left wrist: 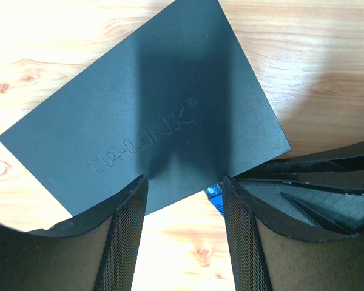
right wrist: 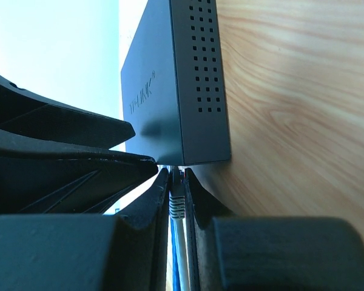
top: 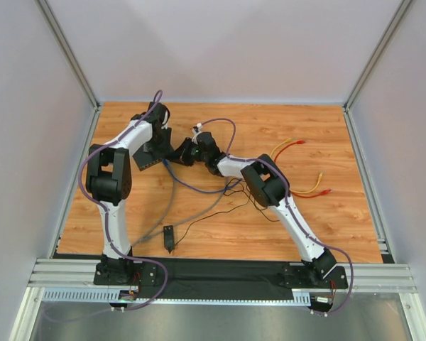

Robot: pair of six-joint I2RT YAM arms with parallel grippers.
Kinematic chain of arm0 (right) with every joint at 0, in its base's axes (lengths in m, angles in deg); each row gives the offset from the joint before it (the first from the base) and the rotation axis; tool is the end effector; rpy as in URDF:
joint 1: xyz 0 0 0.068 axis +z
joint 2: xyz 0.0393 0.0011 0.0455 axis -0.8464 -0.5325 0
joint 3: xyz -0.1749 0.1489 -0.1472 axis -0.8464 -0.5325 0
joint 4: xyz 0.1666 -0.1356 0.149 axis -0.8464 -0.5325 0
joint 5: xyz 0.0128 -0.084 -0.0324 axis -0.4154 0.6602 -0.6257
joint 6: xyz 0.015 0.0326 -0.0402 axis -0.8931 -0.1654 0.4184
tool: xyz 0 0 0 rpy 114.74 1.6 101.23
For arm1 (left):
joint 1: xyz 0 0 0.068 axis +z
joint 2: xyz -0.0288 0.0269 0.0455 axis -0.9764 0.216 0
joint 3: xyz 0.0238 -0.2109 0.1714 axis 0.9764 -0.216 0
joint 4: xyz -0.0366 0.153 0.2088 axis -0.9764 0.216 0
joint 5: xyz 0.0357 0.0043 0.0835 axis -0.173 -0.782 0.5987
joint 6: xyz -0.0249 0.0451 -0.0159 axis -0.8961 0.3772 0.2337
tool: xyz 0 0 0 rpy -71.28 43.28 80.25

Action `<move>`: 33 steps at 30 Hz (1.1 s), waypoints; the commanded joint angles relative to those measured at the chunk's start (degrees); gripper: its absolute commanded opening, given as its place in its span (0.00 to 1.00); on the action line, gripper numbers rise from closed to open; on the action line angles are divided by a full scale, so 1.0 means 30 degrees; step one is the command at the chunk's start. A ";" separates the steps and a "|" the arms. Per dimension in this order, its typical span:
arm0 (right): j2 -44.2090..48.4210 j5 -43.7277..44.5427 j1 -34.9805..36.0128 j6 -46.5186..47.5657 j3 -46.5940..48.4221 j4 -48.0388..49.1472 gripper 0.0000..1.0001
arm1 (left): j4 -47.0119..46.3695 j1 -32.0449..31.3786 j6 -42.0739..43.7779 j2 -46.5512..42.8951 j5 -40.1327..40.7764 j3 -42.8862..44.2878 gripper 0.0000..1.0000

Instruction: Pull the plug from the switch port

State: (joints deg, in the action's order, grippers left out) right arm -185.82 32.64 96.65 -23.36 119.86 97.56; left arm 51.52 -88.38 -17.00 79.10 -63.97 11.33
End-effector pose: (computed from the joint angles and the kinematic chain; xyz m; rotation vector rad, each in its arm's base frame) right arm 0.4363 0.3704 0.0769 0.1689 2.2429 1.5362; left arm 0.4346 -0.0776 0.1913 -0.0294 2.7013 0.1061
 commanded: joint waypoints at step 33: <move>0.2743 0.0308 -0.1895 0.4568 -0.3031 -0.3437 0.00 | -0.2252 0.0248 0.0345 -0.1478 0.0584 -0.1842 0.61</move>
State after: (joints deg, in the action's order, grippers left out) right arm -181.19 29.90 95.03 -18.77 113.35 94.55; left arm 46.32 -88.22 -16.39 78.68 -60.02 8.49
